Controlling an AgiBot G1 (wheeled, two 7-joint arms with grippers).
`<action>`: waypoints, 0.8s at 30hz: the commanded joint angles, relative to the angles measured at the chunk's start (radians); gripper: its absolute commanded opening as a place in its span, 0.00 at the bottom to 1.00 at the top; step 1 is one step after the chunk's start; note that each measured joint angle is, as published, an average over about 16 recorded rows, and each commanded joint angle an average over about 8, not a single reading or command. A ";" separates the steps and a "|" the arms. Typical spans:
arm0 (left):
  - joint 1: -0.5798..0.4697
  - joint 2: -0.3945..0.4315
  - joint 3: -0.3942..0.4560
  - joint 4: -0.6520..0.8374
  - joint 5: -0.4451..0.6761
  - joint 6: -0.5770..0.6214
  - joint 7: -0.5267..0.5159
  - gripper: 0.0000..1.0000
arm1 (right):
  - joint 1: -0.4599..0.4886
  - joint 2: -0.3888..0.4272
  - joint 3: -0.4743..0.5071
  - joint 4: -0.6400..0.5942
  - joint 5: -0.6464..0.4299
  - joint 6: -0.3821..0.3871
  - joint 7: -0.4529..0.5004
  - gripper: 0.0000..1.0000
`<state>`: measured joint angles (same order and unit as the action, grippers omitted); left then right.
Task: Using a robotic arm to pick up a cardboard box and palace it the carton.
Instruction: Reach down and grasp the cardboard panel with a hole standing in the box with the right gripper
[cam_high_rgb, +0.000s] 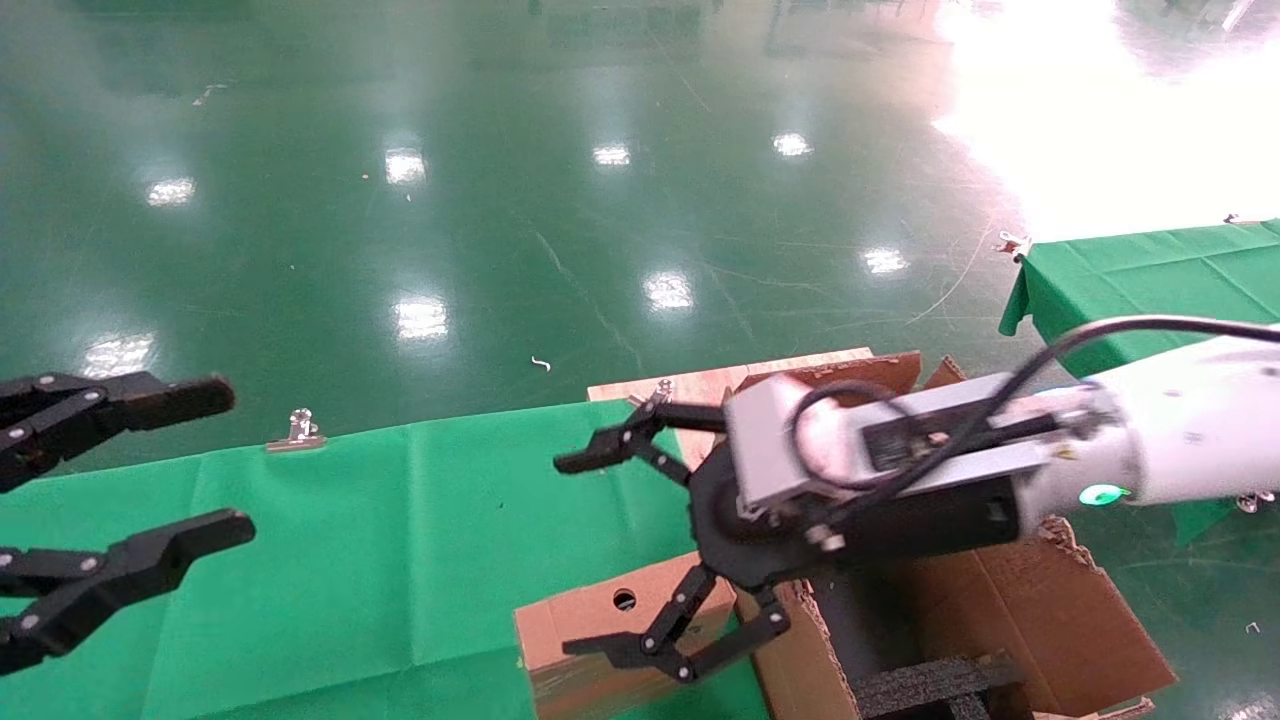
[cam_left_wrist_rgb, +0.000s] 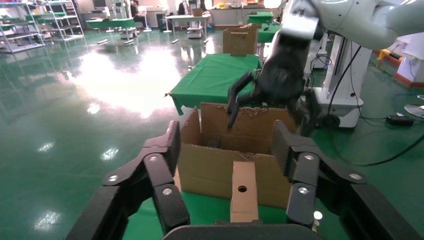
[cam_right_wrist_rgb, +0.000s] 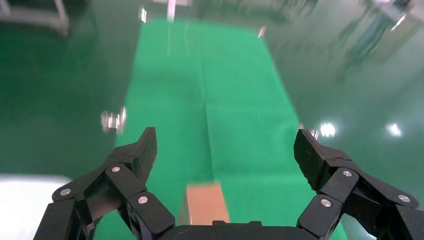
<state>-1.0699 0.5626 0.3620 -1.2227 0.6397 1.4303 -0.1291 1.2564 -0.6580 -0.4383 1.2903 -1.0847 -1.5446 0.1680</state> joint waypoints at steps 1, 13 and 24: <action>0.000 0.000 0.000 0.000 0.000 0.000 0.000 0.00 | 0.037 -0.014 -0.033 -0.002 -0.071 -0.010 -0.003 1.00; 0.000 0.000 0.000 0.000 0.000 0.000 0.000 0.00 | 0.162 -0.122 -0.209 0.004 -0.340 -0.016 0.008 1.00; 0.000 0.000 0.000 0.000 0.000 0.000 0.000 0.00 | 0.258 -0.218 -0.366 0.012 -0.490 -0.026 0.038 1.00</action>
<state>-1.0699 0.5626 0.3620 -1.2227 0.6397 1.4303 -0.1291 1.5100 -0.8722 -0.8009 1.3043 -1.5699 -1.5667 0.1997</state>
